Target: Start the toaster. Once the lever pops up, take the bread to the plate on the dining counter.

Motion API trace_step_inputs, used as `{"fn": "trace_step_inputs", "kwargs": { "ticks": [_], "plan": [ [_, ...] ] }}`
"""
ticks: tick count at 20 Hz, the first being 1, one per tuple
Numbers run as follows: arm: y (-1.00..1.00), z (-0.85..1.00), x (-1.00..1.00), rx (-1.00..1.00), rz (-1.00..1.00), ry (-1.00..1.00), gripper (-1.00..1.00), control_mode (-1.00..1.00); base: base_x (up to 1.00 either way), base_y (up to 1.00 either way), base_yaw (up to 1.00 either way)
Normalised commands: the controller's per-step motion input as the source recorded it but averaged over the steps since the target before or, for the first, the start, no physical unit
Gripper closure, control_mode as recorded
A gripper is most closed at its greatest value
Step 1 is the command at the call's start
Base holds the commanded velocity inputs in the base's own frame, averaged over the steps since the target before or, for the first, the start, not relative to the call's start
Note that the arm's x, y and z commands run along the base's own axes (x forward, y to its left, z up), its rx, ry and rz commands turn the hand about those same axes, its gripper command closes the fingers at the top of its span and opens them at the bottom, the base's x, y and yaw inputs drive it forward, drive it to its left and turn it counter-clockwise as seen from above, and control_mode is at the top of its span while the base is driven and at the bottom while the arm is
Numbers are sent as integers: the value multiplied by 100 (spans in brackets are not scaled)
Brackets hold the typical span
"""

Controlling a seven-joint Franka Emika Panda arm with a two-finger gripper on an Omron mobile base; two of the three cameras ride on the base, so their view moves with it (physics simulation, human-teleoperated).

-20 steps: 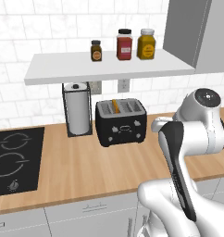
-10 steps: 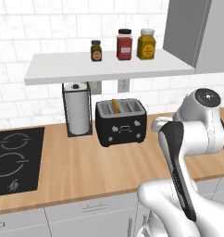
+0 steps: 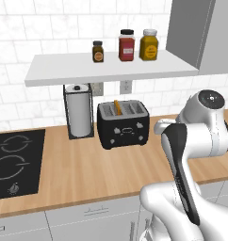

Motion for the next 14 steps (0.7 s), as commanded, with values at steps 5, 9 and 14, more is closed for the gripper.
{"fn": "trace_step_inputs", "kwargs": {
  "ticks": [5, 9, 14],
  "plan": [
    [0, 0, 0, 0, 0, 0, -100, -100, 0, 0, 0],
    [0, 0, 0, 0, 0, 0, -100, -100, 0, 0, 0],
    [0, 0, 0, 0, 0, 0, -100, -100, 0, 0, 0]
  ]
}}
